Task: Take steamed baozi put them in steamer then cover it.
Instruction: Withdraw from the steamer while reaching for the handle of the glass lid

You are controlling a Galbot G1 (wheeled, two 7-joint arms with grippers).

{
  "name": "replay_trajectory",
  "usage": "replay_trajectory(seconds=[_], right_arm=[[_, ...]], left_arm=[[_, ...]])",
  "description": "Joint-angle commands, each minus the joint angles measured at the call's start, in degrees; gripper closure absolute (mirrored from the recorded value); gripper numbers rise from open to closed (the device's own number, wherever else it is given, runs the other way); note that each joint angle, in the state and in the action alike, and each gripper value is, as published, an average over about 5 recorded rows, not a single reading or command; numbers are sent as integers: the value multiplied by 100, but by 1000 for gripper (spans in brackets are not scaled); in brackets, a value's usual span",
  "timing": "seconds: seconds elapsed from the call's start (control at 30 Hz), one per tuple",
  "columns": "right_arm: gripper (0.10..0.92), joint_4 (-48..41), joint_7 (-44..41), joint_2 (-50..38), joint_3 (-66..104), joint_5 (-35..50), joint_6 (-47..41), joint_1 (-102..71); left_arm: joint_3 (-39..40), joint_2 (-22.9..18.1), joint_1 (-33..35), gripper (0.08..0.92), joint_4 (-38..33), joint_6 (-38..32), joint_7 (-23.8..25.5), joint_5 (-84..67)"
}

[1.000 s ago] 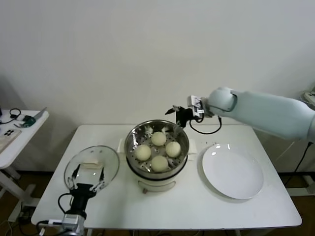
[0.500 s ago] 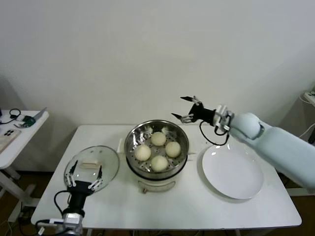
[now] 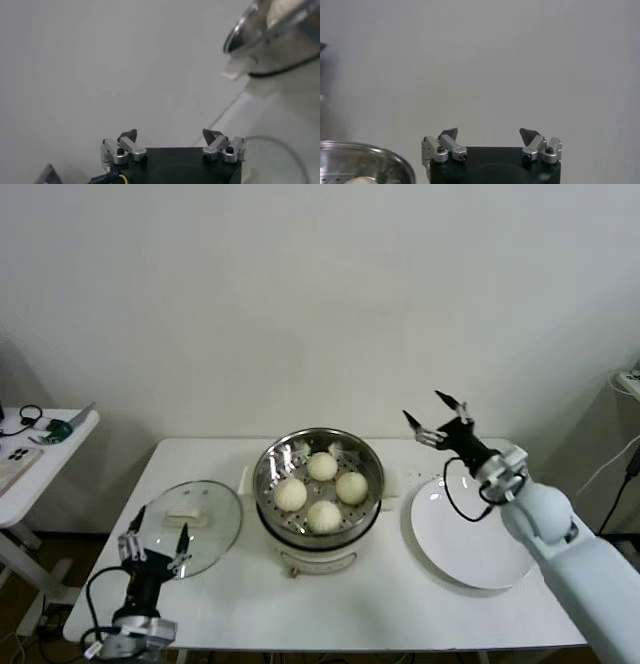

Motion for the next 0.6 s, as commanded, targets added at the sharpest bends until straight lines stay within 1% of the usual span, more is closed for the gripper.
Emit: replay_trajectory(seconds=[0.03,0.2,0.33,0.47,0.6], right_arm=[[203,485,271,1007,2190,-529,-90,-2520],[203,474,283,1213,2237,-576,-13,-2730],[203,379,268,1295,2197,-659,-3,-2652],[203,286,261,1358,2116,-788,-8,-2559],[203,204,271,1399,2000,-880,-11,-2455]], left_arm=[[60,456,-33,177,128,1132,-86,2853],[366,809,-242,177,490,1575,-7,2998],[727,972,-573,177,989,1765,56,2774],[964,1011,-852,177,1401,1611,73,2728],[1039,974,-1110,177,1855,1211,13,2924]])
